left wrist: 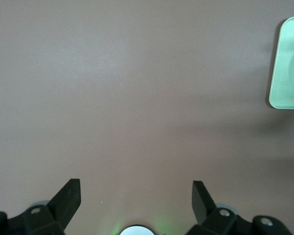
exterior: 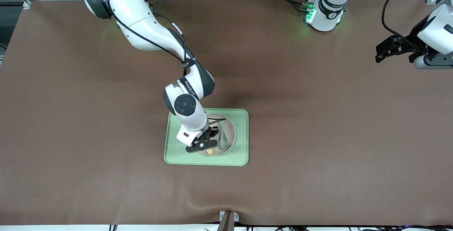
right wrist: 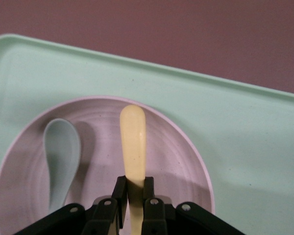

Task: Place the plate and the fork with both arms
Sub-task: 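Lift the fork off the plate and lower it beside the plate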

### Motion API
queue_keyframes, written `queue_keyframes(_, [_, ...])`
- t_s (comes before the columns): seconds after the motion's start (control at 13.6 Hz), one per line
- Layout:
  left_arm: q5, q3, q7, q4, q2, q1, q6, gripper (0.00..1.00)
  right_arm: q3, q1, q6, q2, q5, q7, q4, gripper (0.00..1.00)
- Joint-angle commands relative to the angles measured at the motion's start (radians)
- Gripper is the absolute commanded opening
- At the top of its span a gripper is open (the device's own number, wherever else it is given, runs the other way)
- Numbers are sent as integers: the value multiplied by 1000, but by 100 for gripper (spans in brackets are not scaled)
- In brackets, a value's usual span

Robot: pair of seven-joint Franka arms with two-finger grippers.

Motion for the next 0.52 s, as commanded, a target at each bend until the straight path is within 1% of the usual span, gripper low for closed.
queue_keyframes(0.0, [-9,2,1,26,12,-5,-6,100,16,-68,-39,-34,36,1,0,0])
queue_keyframes(0.29, [-11,0,2,26,12,-4,-6,100,12,-141,-37,-43,38,-60,-14,0])
queue_keyframes(0.44, [-11,0,2,26,12,-5,-6,100,13,-164,-40,-46,41,-48,-40,0])
